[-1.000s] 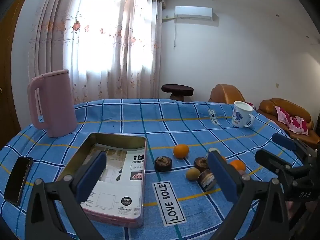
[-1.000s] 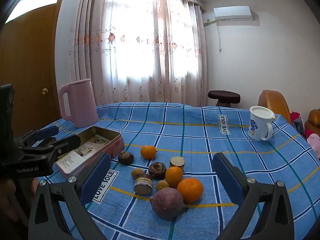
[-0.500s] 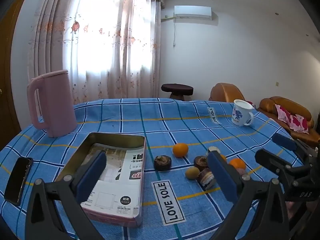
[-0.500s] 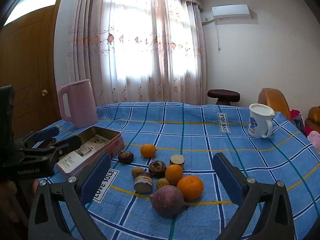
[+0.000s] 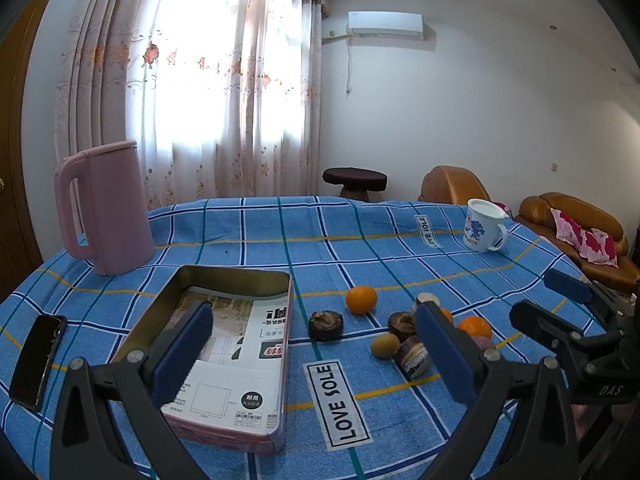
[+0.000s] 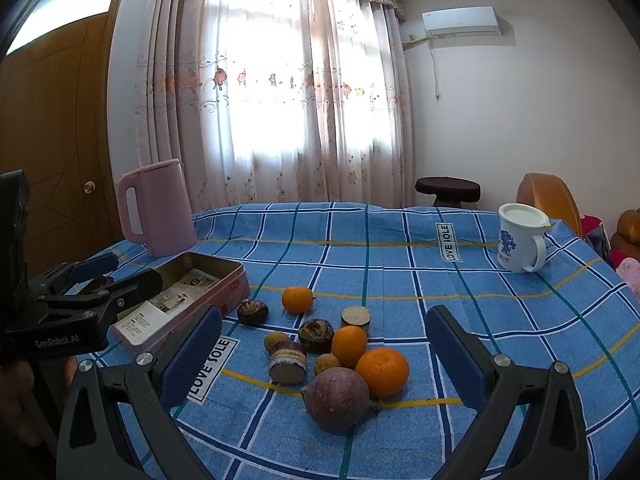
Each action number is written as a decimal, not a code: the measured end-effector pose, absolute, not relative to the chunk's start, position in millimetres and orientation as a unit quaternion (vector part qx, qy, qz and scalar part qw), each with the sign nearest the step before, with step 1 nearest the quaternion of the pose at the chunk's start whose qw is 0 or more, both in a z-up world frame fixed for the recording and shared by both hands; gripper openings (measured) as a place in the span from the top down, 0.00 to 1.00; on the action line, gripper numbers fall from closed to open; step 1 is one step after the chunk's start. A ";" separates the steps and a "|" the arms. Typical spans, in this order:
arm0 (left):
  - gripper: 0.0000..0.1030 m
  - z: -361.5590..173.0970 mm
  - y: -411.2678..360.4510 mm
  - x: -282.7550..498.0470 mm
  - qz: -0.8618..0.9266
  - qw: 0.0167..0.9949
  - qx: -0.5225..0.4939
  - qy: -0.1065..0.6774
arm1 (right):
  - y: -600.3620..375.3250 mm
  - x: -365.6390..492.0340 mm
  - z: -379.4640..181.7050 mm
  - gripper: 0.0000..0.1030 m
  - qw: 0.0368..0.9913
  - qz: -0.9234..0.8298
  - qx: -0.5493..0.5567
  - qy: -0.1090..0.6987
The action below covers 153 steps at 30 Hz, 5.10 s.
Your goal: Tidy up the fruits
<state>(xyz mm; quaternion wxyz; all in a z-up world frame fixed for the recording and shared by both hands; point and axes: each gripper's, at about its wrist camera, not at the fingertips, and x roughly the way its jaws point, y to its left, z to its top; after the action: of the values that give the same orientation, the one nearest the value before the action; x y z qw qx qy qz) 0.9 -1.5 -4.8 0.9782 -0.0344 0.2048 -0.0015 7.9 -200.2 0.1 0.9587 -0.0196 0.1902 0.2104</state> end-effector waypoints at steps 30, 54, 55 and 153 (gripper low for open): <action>0.00 -5.0 -2.0 0.8 -0.001 0.978 -0.033 0.204 | -198.8 8.3 -5.1 0.01 0.957 0.214 -0.017 0.195; 0.00 -12.7 -6.5 3.6 -0.002 0.976 -0.028 0.217 | -206.7 13.7 -20.9 0.01 0.953 0.213 -0.020 0.214; 0.00 -15.5 -7.7 5.0 -0.004 0.975 -0.027 0.220 | -207.4 14.2 -23.8 0.01 0.954 0.209 -0.023 0.216; 0.55 -27.0 -49.0 26.3 -0.090 0.969 0.000 0.229 | -209.2 10.7 -11.2 0.52 0.957 0.252 -0.059 0.129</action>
<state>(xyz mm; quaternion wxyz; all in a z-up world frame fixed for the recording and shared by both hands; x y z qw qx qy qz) 26.3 -49.0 -27.0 0.9692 0.0000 0.2291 -0.0900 10.7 -209.2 -11.2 0.9572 -0.0590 0.1292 0.2521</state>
